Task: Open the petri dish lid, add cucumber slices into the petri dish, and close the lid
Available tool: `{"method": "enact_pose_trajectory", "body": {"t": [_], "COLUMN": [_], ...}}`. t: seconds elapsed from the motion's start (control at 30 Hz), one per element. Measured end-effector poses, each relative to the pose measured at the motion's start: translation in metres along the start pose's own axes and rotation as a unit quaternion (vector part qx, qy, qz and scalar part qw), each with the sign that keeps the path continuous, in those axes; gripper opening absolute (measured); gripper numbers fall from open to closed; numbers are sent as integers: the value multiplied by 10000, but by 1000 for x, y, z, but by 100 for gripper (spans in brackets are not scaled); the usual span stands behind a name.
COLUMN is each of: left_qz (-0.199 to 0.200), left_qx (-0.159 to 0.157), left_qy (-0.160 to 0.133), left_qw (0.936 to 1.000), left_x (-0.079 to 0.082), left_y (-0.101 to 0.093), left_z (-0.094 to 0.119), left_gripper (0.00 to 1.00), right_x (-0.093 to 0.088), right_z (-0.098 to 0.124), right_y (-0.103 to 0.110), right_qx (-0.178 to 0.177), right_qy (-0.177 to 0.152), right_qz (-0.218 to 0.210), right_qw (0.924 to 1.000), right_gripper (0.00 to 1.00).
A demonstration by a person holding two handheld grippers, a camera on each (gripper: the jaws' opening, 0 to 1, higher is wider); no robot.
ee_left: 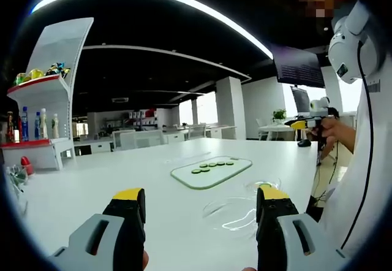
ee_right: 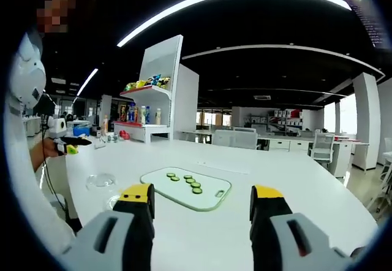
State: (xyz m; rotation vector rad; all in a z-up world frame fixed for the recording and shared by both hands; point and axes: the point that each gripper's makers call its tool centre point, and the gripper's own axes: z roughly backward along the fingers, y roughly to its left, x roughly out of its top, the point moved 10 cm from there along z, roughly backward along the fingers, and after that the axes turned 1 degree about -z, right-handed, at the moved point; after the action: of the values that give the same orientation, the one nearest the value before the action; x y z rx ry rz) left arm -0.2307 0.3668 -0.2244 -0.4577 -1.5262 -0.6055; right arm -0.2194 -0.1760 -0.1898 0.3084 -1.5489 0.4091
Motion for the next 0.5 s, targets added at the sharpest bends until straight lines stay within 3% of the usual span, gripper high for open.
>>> {"method": "enact_pose_trajectory", "body": {"t": [0.2, 0.5], "left_qz": [-104, -208], "left_qx": [-171, -333], "left_qy": [71, 158], "left_qw": [9998, 9991], "left_x": [1, 1], "left_y": [-3, -4], "left_z": [-2, -2], "left_gripper": [74, 74], "right_x": [8, 22], "right_z": [-18, -46], "right_y": [14, 40], "right_qx": [688, 1604], "right_qy": [157, 229], "right_qz": [293, 552], "right_qw": [9971, 9853], "right_gripper": [65, 67]}}
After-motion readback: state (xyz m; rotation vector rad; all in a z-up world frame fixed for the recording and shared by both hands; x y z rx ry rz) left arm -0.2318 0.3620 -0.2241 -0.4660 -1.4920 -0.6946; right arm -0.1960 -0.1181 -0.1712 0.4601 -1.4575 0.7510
